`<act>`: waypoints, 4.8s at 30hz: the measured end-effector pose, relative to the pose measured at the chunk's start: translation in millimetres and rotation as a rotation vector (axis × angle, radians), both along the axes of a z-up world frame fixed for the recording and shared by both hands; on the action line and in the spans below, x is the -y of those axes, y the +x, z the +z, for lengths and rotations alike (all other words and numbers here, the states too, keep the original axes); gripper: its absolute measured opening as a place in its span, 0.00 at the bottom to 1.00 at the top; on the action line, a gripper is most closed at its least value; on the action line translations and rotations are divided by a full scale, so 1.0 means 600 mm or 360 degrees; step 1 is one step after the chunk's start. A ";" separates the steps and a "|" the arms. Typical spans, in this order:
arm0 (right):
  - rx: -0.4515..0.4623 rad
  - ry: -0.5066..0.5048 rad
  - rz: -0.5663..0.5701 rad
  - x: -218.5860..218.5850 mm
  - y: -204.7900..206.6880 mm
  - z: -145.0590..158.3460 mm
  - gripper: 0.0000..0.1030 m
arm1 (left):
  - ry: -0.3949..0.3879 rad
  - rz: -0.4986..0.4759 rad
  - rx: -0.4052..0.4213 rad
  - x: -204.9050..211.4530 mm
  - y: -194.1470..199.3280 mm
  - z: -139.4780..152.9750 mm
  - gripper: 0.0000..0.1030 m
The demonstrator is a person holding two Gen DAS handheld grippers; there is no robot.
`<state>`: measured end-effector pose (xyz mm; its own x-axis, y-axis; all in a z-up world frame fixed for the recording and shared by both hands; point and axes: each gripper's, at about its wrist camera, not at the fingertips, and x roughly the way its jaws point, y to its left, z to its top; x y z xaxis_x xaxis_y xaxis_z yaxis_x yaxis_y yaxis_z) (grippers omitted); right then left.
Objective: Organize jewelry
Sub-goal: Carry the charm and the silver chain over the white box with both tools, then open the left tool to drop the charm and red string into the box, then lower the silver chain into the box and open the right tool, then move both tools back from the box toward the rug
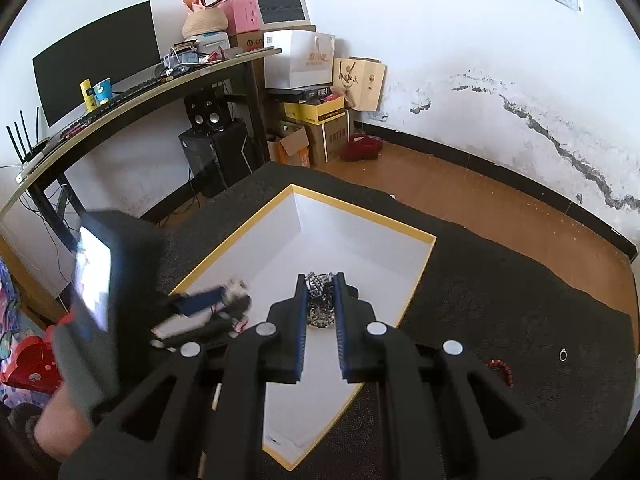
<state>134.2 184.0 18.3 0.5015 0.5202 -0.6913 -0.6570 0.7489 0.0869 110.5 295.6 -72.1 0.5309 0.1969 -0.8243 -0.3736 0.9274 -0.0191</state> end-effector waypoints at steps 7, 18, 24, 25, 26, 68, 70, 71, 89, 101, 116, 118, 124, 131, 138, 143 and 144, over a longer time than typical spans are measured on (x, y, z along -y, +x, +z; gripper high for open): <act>-0.0036 -0.0037 0.0001 -0.003 0.010 -0.020 0.13 | 0.0001 0.0008 -0.0145 -0.007 0.015 -0.068 0.26; -0.0065 -0.0060 0.0007 -0.020 0.020 -0.039 0.13 | 0.0024 0.0000 -0.0184 -0.009 0.009 -0.089 0.26; -0.0068 -0.0059 0.0008 -0.022 0.023 -0.042 0.13 | 0.0051 -0.0019 -0.0185 0.000 0.006 -0.084 0.26; -0.0068 -0.0061 0.0008 -0.022 0.023 -0.042 0.13 | 0.0053 -0.0022 -0.0186 0.000 0.005 -0.084 0.26; -0.0070 -0.0063 0.0008 -0.023 0.023 -0.043 0.13 | 0.0051 -0.0022 -0.0186 0.000 0.005 -0.083 0.26; -0.0299 -0.0341 -0.0063 -0.090 0.107 -0.222 0.12 | 0.0052 -0.0040 -0.0107 -0.017 -0.059 -0.052 0.80; -0.0309 -0.0322 -0.0061 -0.090 0.108 -0.220 0.17 | 0.0056 -0.0045 -0.0103 -0.017 -0.059 -0.053 0.80; -0.0308 -0.0318 -0.0059 -0.090 0.109 -0.219 0.28 | 0.0056 -0.0048 -0.0102 -0.017 -0.058 -0.053 0.80; -0.0154 -0.0154 -0.0074 -0.041 0.085 -0.145 0.95 | 0.0070 -0.0072 -0.0056 0.008 -0.052 -0.038 0.80; 0.0037 -0.0078 -0.0312 0.132 0.044 -0.065 0.95 | 0.0141 -0.0204 0.0072 0.109 -0.028 0.009 0.92; -0.0038 -0.0102 -0.0747 0.421 0.069 -0.095 0.95 | 0.0183 -0.0548 0.0060 0.358 0.066 0.006 0.92; -0.0035 -0.0119 -0.0788 0.455 0.067 -0.103 0.95 | 0.0189 -0.0570 0.0065 0.379 0.075 0.004 0.92; -0.0085 -0.0127 -0.0898 0.548 0.061 -0.134 0.95 | 0.0187 -0.0642 0.0031 0.459 0.105 -0.016 0.92; -0.0124 -0.0140 -0.0938 0.621 0.055 -0.164 0.95 | 0.0191 -0.0671 -0.0006 0.519 0.131 -0.040 0.92; -0.0153 -0.0147 -0.0950 0.656 0.050 -0.173 0.95 | 0.0173 -0.0660 -0.0049 0.550 0.153 -0.064 0.92; -0.0162 -0.0140 -0.0956 0.667 0.048 -0.175 0.94 | 0.0161 -0.0651 -0.0072 0.554 0.161 -0.076 0.92; -0.0163 -0.0139 -0.0955 0.668 0.047 -0.175 0.95 | 0.0159 -0.0643 -0.0072 0.550 0.161 -0.077 0.92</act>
<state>162.6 -216.8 -86.9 0.6181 0.1070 -0.7788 -0.1104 0.9927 0.0488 207.3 -34.7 -118.4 0.5457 0.0604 -0.8358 0.0222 0.9960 0.0864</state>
